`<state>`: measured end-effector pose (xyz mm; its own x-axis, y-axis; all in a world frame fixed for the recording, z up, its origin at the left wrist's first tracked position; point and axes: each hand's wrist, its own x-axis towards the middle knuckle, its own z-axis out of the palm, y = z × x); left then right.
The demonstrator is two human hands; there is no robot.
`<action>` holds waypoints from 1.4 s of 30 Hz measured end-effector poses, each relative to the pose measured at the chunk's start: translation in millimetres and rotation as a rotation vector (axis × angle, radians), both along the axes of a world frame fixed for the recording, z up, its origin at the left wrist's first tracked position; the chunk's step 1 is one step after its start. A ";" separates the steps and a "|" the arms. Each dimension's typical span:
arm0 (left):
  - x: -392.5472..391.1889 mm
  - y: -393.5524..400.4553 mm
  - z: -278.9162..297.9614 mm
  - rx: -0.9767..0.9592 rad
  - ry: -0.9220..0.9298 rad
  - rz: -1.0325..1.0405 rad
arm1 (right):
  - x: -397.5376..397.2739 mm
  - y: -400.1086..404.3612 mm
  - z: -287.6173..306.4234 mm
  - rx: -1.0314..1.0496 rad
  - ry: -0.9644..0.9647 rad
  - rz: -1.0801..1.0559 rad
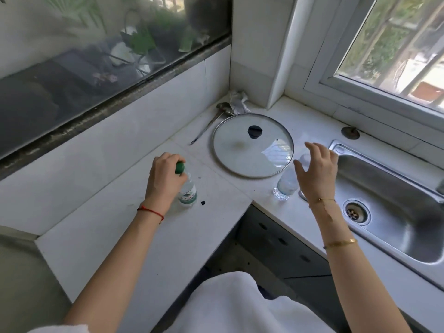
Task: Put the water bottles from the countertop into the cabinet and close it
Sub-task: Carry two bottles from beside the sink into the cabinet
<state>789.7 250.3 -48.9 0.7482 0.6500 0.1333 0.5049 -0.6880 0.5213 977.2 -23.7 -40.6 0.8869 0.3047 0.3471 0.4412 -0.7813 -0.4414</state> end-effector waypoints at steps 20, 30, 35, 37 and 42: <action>10.9 -80.5 30.2 0.114 -0.184 -0.173 | -22.4 -18.1 -1.0 0.152 0.070 0.171; -83.2 -84.6 36.8 0.117 -0.253 -0.439 | -175.1 -27.8 5.9 0.221 0.033 0.047; -149.5 -95.3 33.9 0.103 -0.240 -0.661 | -290.5 -45.2 -1.3 0.270 0.039 -0.098; -176.1 -104.8 33.1 0.092 -0.228 -0.753 | -337.5 -55.9 -4.3 0.290 0.047 -0.164; -235.5 -143.8 31.4 0.008 -0.198 -0.977 | -444.8 -90.4 -10.1 0.323 0.055 -0.348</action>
<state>554.2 106.5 -17.4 0.9182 -0.2404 0.3148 -0.3800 -0.7593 0.5282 532.4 -114.1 -50.6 0.9370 -0.1296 0.3245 0.1465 -0.6973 -0.7016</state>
